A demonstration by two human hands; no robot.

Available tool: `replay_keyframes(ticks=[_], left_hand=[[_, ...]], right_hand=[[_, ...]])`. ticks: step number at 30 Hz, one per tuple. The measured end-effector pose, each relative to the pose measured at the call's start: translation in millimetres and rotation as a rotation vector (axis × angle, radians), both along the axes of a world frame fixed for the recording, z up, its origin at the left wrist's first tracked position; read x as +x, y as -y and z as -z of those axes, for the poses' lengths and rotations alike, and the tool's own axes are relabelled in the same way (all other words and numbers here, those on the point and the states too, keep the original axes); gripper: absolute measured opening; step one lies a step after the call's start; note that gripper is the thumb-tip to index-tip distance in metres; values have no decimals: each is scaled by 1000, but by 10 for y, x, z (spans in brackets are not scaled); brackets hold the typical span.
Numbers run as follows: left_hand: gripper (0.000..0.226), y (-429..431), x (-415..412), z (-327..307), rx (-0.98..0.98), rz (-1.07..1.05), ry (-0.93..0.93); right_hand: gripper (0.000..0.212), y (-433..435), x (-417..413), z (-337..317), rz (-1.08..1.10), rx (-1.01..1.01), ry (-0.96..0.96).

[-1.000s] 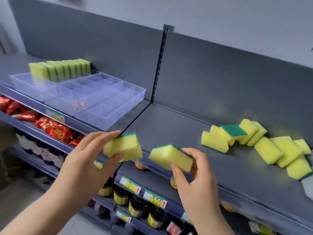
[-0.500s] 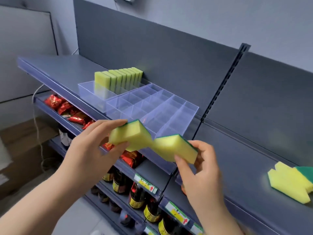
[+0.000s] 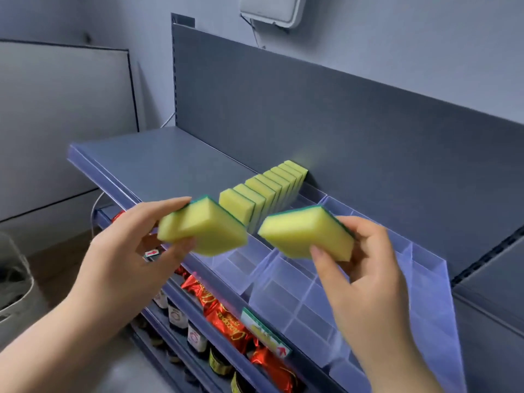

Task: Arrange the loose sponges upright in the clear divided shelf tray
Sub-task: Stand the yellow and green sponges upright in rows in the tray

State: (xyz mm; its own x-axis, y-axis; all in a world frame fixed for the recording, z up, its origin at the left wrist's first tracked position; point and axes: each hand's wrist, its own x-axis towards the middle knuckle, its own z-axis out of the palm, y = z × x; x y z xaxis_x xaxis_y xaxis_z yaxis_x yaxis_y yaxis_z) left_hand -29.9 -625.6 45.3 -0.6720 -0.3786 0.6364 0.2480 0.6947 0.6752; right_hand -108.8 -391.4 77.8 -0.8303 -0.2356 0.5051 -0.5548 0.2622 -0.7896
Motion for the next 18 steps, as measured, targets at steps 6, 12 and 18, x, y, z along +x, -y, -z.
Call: replay_keyframes(ticks=[6, 12, 18], left_hand=[[47, 501, -367, 56, 189, 106, -33], [45, 888, -839, -9, 249, 289, -18], [43, 1156, -1218, -145, 193, 447, 24]], right_hand=[[37, 367, -187, 92, 94, 18, 48], [36, 745, -185, 128, 268, -62, 71], [32, 1146, -72, 81, 449, -162, 140]])
